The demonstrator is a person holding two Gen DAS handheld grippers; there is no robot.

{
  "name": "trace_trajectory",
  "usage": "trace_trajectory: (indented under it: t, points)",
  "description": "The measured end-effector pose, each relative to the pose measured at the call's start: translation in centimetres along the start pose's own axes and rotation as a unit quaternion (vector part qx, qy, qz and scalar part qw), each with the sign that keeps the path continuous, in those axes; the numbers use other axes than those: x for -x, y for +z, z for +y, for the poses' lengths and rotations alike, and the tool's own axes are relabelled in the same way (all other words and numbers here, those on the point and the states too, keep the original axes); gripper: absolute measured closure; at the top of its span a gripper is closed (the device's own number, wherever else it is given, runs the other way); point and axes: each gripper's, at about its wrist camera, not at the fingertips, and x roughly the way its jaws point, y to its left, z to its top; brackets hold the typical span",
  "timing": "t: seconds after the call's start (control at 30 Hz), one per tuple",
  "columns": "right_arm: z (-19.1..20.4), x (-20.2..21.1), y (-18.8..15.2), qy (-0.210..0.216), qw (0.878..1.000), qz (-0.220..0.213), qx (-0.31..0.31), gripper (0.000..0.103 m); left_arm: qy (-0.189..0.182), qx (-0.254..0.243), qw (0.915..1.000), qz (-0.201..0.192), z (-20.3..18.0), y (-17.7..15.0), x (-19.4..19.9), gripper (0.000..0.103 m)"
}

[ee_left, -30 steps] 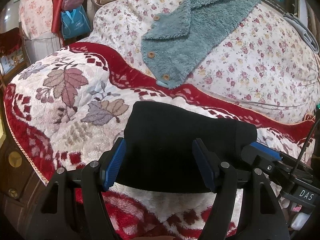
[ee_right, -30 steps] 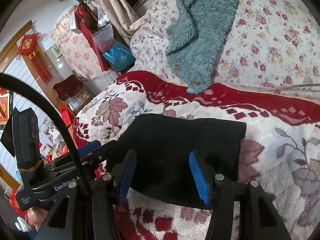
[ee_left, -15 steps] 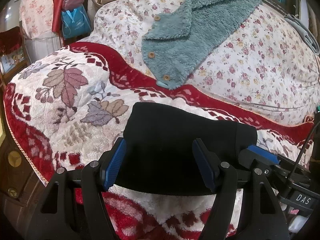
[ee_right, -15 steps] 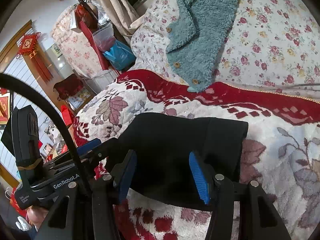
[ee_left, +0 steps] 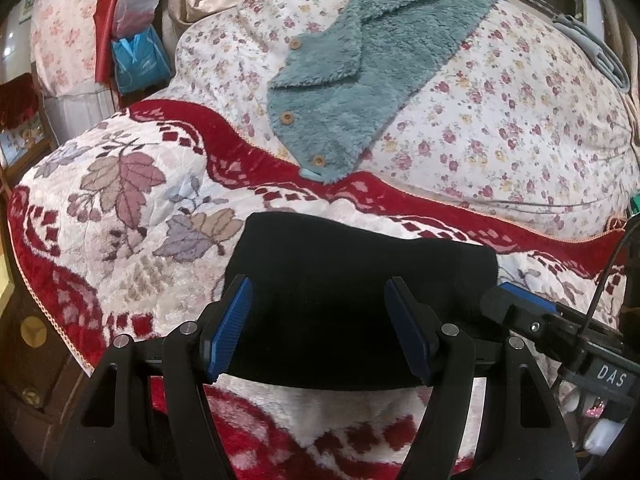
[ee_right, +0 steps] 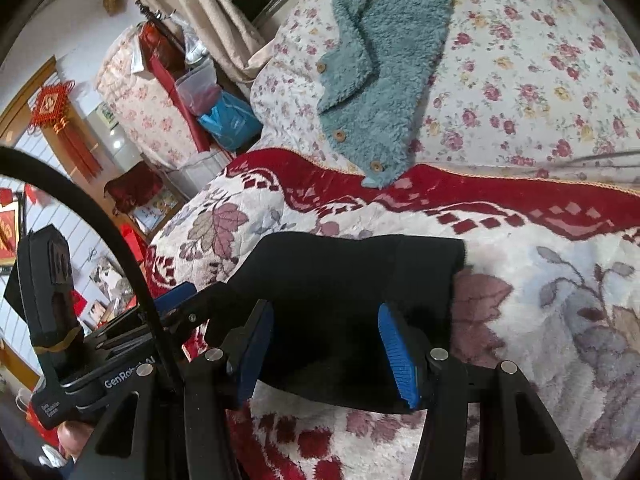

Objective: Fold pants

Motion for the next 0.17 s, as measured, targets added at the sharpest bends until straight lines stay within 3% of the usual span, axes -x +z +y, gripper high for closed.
trace_trajectory:
  t: [0.17]
  points:
    - [-1.1, 1.7, 0.2, -0.006, 1.000, -0.014, -0.009, 0.050, -0.005, -0.014, 0.9999, -0.005, -1.9, 0.1, 0.8, 0.033]
